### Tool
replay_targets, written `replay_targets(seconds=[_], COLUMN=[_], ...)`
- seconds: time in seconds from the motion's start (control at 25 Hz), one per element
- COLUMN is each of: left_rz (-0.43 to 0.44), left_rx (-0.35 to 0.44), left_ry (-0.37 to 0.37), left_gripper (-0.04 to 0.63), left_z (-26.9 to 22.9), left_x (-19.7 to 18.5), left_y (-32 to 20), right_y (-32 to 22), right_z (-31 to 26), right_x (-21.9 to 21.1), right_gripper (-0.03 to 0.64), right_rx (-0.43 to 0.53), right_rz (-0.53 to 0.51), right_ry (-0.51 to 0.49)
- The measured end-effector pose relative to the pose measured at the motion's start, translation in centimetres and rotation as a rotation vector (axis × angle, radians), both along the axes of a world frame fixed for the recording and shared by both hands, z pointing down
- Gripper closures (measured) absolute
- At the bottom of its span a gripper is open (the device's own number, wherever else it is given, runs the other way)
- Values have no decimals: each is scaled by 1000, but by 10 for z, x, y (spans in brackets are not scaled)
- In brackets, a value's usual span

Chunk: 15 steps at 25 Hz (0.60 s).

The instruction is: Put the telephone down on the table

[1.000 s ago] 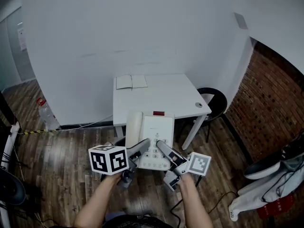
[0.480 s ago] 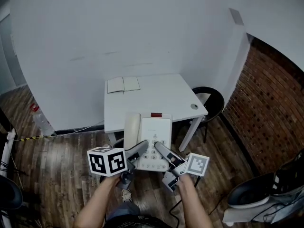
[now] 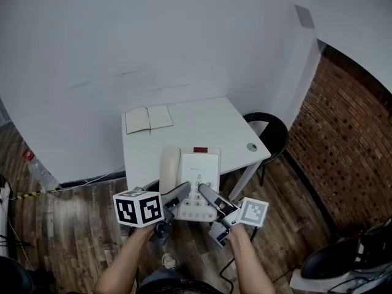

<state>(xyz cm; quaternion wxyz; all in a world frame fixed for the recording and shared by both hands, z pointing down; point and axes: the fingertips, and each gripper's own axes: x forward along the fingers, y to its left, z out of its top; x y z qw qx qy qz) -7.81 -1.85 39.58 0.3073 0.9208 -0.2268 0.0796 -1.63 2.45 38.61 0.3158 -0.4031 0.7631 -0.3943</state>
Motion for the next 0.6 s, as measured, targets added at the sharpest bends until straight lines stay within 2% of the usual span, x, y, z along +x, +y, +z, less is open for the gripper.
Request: replay_targets(seconds=[0.2,0.6], left_rz=[37,101], left_rx=[-9,-37], left_ry=[9,25], left_gripper=[219,219], left_z=[0,8], left_x=[6,15], left_y=[-63,-129], right_y=[-61,-121], right_z=[2,6], right_x=[5,11], right_gripper=[426,428], right_rx=[-15,-49], right_rz=[43,114], right_ry=[15,42])
